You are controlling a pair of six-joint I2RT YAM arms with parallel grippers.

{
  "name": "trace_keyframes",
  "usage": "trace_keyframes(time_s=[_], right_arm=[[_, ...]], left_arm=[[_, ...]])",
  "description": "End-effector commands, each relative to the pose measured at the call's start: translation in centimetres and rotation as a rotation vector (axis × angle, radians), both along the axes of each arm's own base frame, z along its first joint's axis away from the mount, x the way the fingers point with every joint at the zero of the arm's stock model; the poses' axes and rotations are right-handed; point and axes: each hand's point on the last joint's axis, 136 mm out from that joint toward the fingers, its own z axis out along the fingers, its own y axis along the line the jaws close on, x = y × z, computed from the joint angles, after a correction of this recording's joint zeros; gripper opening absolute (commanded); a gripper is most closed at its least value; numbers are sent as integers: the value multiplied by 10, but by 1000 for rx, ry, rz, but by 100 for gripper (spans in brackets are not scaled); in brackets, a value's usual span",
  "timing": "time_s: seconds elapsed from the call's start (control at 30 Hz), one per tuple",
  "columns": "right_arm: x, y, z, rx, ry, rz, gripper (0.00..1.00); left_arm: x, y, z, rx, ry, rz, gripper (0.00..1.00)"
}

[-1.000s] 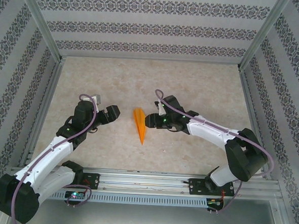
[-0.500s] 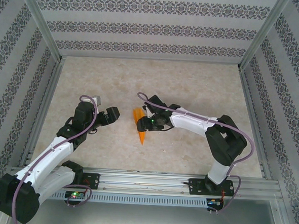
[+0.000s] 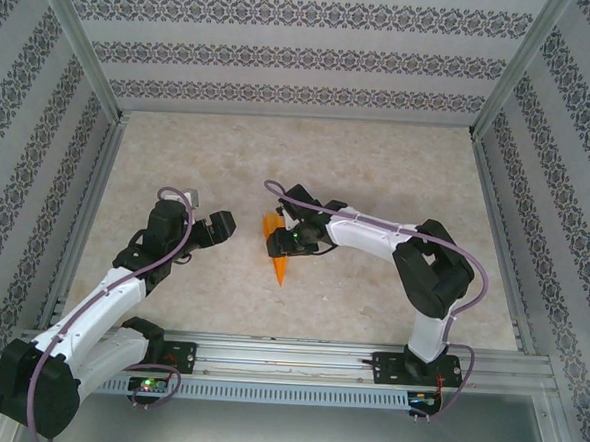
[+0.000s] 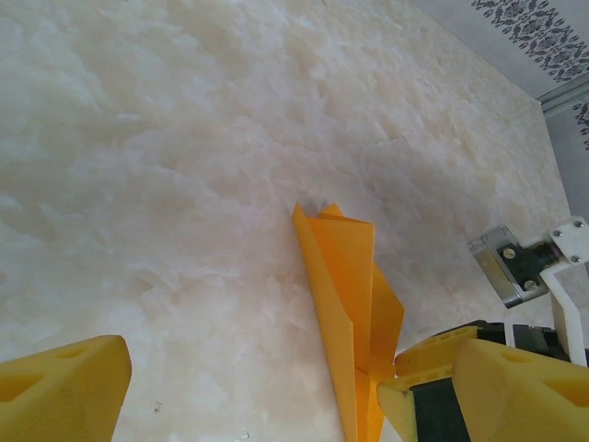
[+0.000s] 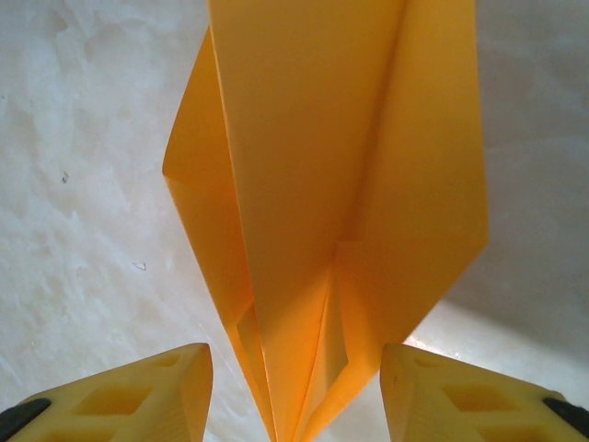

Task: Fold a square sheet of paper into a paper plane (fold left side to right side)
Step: Pick up the paper plane at the center of the table.

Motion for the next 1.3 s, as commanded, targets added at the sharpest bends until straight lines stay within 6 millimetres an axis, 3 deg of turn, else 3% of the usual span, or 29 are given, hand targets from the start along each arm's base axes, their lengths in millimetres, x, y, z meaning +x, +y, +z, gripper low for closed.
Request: trace_keyframes(time_s=[0.0, 1.27], right_arm=[[-3, 7, -1, -17, -4, 34, 51], [1, 3, -20, -142, -7, 32, 27]], left_arm=[[-1, 4, -4, 18, 10, -1, 90], [-3, 7, -6, 15, 18, 0, 91]])
